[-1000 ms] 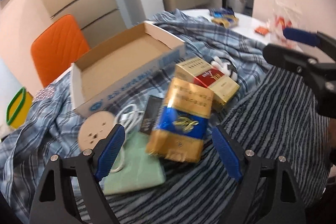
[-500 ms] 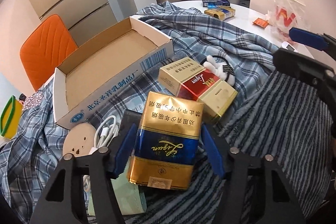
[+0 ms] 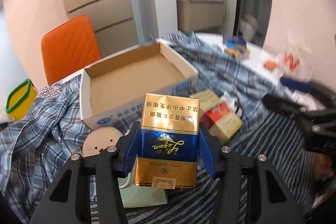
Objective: Organize soft objects
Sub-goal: 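Lift both packs and carry them over the open cardboard box, then lower both packs into the box and open both tools, then withdraw both tools from the box toward the green cloth and tissue pack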
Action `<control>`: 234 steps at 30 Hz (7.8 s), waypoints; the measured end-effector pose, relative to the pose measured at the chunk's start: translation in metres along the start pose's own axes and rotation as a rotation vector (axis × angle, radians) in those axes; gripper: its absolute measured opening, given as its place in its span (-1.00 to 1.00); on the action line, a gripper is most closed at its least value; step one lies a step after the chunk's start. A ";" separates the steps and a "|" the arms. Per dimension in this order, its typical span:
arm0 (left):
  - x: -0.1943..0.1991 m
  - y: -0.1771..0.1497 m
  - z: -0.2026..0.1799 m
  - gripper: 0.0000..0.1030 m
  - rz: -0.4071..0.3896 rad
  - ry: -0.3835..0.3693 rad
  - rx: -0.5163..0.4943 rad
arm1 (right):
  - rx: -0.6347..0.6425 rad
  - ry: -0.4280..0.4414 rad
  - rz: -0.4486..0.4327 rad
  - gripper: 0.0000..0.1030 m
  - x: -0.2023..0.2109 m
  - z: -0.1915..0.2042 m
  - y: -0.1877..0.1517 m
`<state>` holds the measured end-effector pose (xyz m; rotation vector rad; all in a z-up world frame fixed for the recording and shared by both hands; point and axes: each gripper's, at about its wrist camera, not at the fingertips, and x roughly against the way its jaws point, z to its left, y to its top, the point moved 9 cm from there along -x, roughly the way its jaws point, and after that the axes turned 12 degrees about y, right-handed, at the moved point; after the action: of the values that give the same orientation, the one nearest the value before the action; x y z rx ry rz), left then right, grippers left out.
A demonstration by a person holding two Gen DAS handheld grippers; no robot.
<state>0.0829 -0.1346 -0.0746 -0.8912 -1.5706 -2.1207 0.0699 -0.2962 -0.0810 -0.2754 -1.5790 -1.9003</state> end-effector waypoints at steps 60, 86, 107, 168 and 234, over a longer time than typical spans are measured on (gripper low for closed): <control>0.047 0.060 0.111 -0.01 -0.212 0.243 0.266 | 0.176 -0.007 -0.003 0.12 -0.032 0.088 0.079; 0.047 0.161 0.146 0.00 -0.347 0.306 0.339 | 0.212 -0.028 -0.238 0.12 -0.029 0.105 0.203; -0.137 0.077 0.133 0.00 0.167 0.242 0.339 | 0.130 -0.041 0.101 0.12 -0.175 0.048 0.133; -0.004 0.099 0.128 0.38 -0.080 0.295 0.315 | 0.136 -0.042 -0.095 0.37 -0.059 0.068 0.154; 0.008 -0.058 0.076 0.98 0.105 0.192 0.175 | 0.285 -0.074 0.138 0.73 -0.054 0.076 0.007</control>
<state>0.0620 -0.0432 -0.0965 -0.6755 -1.5472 -1.9004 0.0974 -0.2075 -0.0853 -0.3241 -1.8066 -1.5539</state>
